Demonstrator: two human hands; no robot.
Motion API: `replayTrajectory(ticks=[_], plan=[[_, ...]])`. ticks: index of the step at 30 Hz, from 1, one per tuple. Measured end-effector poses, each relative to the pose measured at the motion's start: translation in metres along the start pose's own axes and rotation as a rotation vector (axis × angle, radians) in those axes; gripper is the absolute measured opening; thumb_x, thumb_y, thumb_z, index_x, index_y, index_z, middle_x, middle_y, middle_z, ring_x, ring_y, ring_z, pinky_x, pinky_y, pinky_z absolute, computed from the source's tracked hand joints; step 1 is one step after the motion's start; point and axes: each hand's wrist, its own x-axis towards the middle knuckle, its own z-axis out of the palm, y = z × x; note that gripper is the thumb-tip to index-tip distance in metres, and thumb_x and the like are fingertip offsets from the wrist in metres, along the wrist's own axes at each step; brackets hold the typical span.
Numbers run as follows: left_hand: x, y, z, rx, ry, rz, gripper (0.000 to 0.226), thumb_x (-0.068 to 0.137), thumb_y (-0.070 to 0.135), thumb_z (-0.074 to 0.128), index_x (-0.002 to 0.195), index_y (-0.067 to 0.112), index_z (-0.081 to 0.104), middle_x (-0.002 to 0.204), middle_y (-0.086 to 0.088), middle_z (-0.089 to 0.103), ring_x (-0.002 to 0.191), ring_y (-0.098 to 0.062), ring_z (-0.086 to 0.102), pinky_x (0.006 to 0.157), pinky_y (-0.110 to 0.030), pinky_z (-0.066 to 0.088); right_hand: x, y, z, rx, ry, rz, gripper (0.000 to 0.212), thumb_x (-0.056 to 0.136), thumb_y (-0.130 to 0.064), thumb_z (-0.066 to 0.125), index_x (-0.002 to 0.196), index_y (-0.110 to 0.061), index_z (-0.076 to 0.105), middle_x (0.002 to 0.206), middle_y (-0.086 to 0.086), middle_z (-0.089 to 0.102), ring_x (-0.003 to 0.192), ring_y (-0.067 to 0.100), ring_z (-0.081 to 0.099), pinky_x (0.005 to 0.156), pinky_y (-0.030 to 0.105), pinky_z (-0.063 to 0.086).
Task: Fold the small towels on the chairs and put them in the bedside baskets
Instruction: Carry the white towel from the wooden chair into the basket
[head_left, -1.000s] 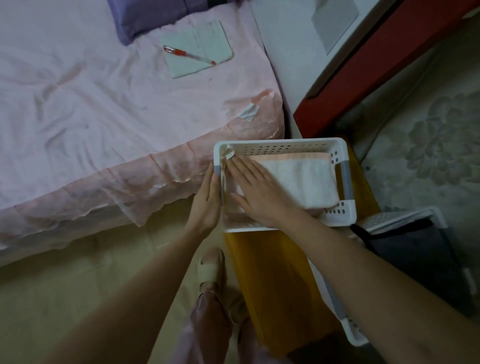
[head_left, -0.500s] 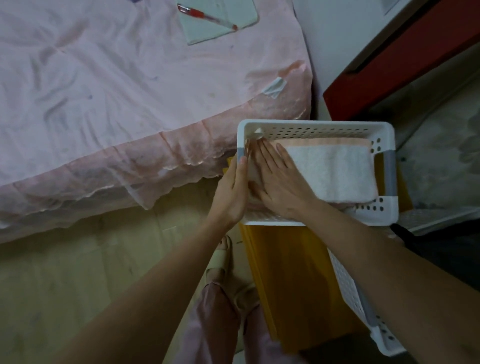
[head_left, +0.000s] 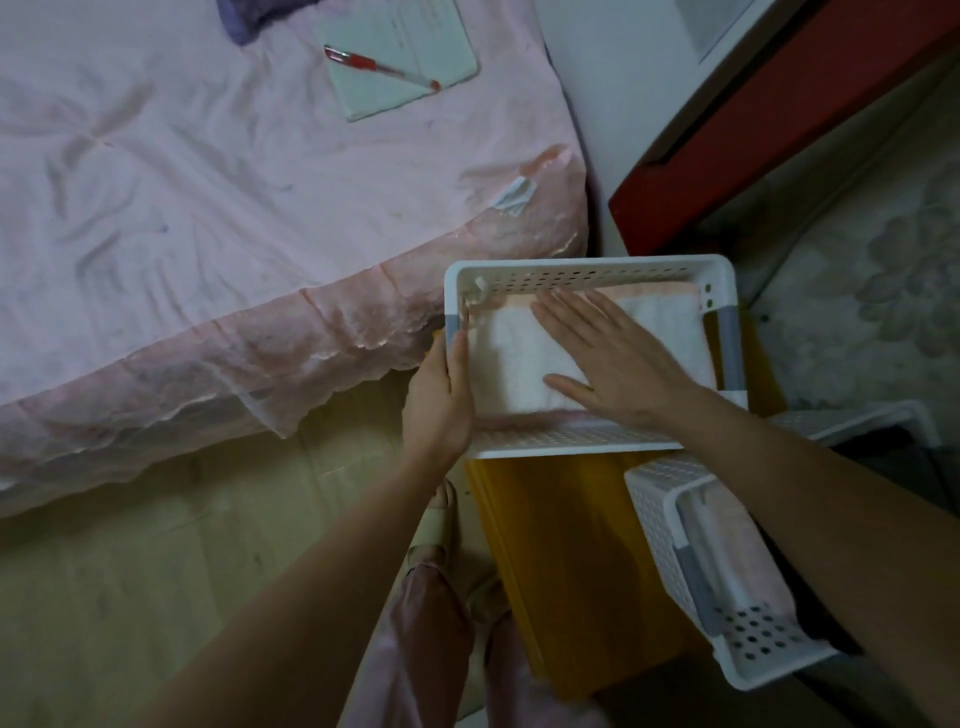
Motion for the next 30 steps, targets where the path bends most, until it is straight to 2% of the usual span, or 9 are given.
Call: replayTrajectory(ticks=[4,7,9,12,14,16,20,26,30], plan=[[0.002,-0.004,0.003,0.144,0.074,0.042,0.057,0.097,0.063,0.017,0.133,0.032,0.047,0.125,0.007,0.058,0.117,-0.013,0.054,0.096,-0.049,0.047,0.002,-0.004,0.028,0.005,-0.057,0.032,0.073,0.101,-0.056,0.018,0.155,-0.009,0.005,0.163,0.01,0.003,0.151,0.02,0.001,0.122,0.041,0.005],[0.002,0.002,-0.001,0.383,0.223,0.135,0.056,0.101,0.051,0.021,0.15,0.024,0.027,0.157,-0.005,0.027,0.145,-0.021,0.024,0.116,-0.048,0.026,0.001,-0.001,0.016,0.027,-0.04,0.049,0.072,0.1,-0.057,0.015,0.156,-0.011,0.005,0.163,0.008,0.003,0.15,0.019,0.0,0.122,0.04,0.002],[0.002,0.016,-0.003,0.569,0.273,0.305,0.057,0.103,0.043,0.024,0.154,0.017,0.018,0.162,-0.008,0.01,0.149,-0.022,0.007,0.121,-0.044,0.01,-0.011,-0.001,0.003,0.096,0.03,0.163,0.071,0.1,-0.056,0.013,0.155,-0.011,0.009,0.162,0.008,0.008,0.15,0.02,0.005,0.122,0.041,0.003],[0.012,0.037,0.01,0.818,0.109,0.58,0.058,0.103,0.041,0.019,0.155,0.016,0.013,0.162,-0.01,0.006,0.15,-0.024,0.001,0.121,-0.046,0.003,-0.036,-0.007,0.0,0.158,0.112,0.421,0.074,0.098,-0.057,0.013,0.154,-0.009,0.011,0.162,0.012,0.008,0.15,0.023,0.004,0.122,0.039,0.001],[0.025,0.043,0.023,0.954,0.018,0.63,0.06,0.102,0.043,0.017,0.155,0.015,0.013,0.162,-0.01,0.005,0.15,-0.024,-0.002,0.121,-0.048,0.001,-0.05,-0.009,0.007,0.251,0.093,0.614,0.08,0.096,-0.062,0.014,0.155,-0.009,0.002,0.162,0.013,-0.004,0.15,0.024,-0.007,0.121,0.038,-0.005],[0.037,0.041,0.03,1.064,-0.006,0.617,0.063,0.101,0.047,0.014,0.155,0.016,0.01,0.163,-0.008,0.004,0.149,-0.023,-0.006,0.12,-0.049,-0.002,-0.051,-0.006,0.012,0.389,0.048,0.718,0.084,0.094,-0.066,0.015,0.153,-0.011,-0.01,0.161,0.011,-0.017,0.148,0.022,-0.018,0.12,0.036,-0.011],[0.045,0.036,0.03,1.145,-0.033,0.648,0.067,0.1,0.052,0.017,0.156,0.016,0.006,0.162,-0.008,0.001,0.149,-0.026,-0.005,0.12,-0.051,-0.001,-0.04,0.004,0.023,0.348,0.061,0.705,0.09,0.088,-0.07,0.008,0.152,-0.012,-0.016,0.16,0.011,-0.02,0.148,0.022,-0.02,0.116,0.033,-0.02],[0.044,0.037,0.03,1.155,-0.038,0.64,0.069,0.1,0.052,0.019,0.155,0.014,0.004,0.162,-0.009,0.001,0.149,-0.029,-0.003,0.12,-0.051,-0.001,-0.035,0.006,0.032,0.303,-0.052,0.715,0.085,0.091,-0.071,0.007,0.148,-0.017,-0.027,0.157,0.009,-0.03,0.144,0.02,-0.029,0.114,0.04,-0.024],[0.045,0.048,0.023,1.1,-0.142,0.629,0.067,0.098,0.052,0.011,0.155,0.016,0.004,0.162,-0.008,0.0,0.149,-0.027,-0.008,0.12,-0.047,-0.007,-0.032,0.006,0.025,0.325,-0.089,0.757,0.083,0.092,-0.07,0.007,0.15,-0.02,-0.024,0.157,0.007,-0.03,0.144,0.018,-0.03,0.112,0.039,-0.027]])
